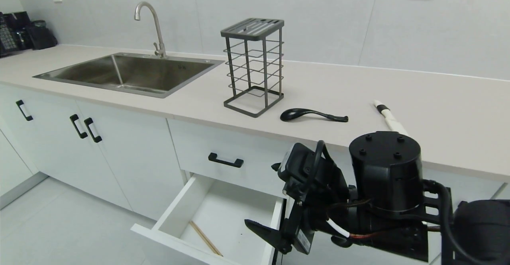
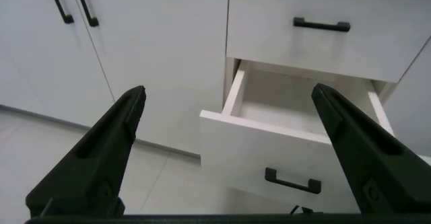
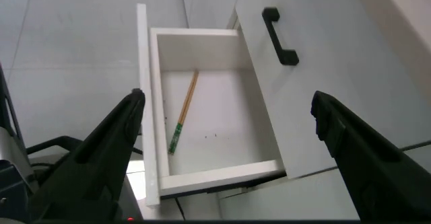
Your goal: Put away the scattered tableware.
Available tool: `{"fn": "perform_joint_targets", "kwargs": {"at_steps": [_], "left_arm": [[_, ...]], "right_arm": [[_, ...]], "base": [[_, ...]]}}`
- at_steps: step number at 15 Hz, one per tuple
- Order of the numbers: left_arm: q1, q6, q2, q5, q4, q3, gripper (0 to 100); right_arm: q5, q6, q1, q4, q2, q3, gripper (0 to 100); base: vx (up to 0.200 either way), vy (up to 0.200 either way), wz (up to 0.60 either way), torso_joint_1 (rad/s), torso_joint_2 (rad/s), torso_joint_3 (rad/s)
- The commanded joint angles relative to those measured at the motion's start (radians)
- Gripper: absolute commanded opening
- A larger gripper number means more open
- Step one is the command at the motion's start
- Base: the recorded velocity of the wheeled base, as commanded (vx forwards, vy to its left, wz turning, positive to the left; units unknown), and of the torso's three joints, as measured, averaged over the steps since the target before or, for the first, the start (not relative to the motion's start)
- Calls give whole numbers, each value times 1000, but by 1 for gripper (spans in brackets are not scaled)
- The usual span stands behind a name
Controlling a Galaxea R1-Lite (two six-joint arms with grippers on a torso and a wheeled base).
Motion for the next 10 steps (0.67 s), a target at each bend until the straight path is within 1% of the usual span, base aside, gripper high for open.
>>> {"fn": "perform_joint_targets", "kwargs": {"at_steps": [1, 2, 5, 10], "left_arm": [[-1, -1, 1, 0, 0, 0, 100], [0, -1, 1, 0, 0, 0, 100], [0, -1, 1, 0, 0, 0, 100], [0, -1, 1, 0, 0, 0, 100]], "right_arm": [[1, 0, 0, 0, 3, 1, 100], [1, 0, 0, 0, 3, 1, 100], [1, 0, 0, 0, 3, 0, 100], [1, -1, -2, 4, 7, -2, 100]], "base": [[0, 0, 0, 134, -500, -237], [0, 0, 0, 242, -496, -227], [0, 0, 0, 362, -481, -255], [0, 0, 0, 258, -503, -254]]}}
